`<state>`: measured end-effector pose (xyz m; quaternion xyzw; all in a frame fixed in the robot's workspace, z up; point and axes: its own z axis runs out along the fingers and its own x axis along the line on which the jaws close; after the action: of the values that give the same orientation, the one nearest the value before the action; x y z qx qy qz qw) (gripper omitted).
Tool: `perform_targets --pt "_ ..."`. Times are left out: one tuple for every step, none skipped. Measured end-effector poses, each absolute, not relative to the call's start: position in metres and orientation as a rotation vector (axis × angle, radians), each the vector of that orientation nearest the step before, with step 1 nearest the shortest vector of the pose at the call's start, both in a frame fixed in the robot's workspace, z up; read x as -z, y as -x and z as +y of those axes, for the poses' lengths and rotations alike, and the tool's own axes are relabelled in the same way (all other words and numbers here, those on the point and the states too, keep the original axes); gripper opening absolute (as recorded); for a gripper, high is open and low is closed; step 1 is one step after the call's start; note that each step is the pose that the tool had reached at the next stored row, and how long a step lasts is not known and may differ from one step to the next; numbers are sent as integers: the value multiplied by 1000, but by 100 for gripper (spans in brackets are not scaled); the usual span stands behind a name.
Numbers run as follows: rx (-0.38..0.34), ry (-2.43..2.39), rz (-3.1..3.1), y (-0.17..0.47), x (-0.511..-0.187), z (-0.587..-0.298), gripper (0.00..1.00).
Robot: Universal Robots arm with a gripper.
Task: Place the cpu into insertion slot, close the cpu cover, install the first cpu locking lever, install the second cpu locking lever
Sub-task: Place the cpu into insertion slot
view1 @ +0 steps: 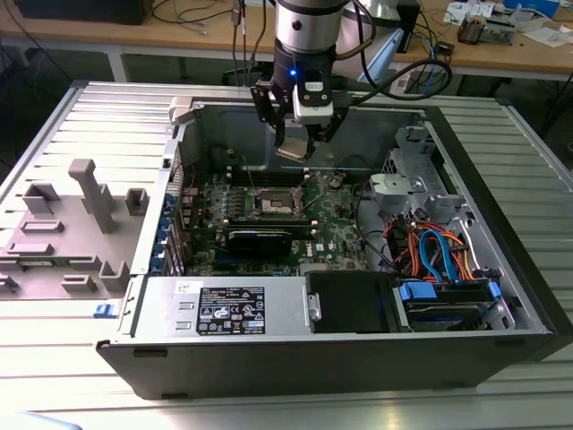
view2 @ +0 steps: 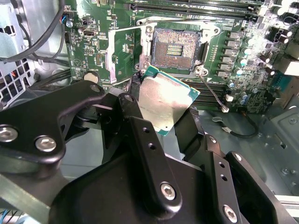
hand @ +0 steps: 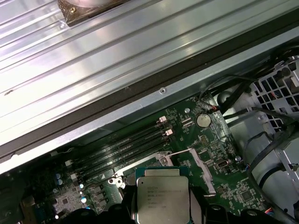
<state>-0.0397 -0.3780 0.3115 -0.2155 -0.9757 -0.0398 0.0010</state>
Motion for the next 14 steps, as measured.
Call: perform_targets --pt "125 678 -3063 40 -311 -378 55" --pt "125 679 -3063 40 -311 -378 55" --pt "125 680 -3063 40 -311 -378 55" --pt "125 683 -3062 40 -311 -378 55" --pt "125 684 -3062 40 -311 -378 55" --pt "125 686 -3062 40 -311 -378 55" --pt "125 688 -3061 40 -311 -378 55" --pt "125 689 -3061 40 -311 -378 55" --pt "125 691 -3061 40 -311 -378 55" --pt "125 692 -3060 40 -311 -378 55" --pt "125 693 -3060 40 -311 -378 55" --pt "125 693 -3060 40 -311 -378 55" --pt "125 694 -3060 40 -311 -378 55" --pt "125 695 -3060 40 -311 -378 55"
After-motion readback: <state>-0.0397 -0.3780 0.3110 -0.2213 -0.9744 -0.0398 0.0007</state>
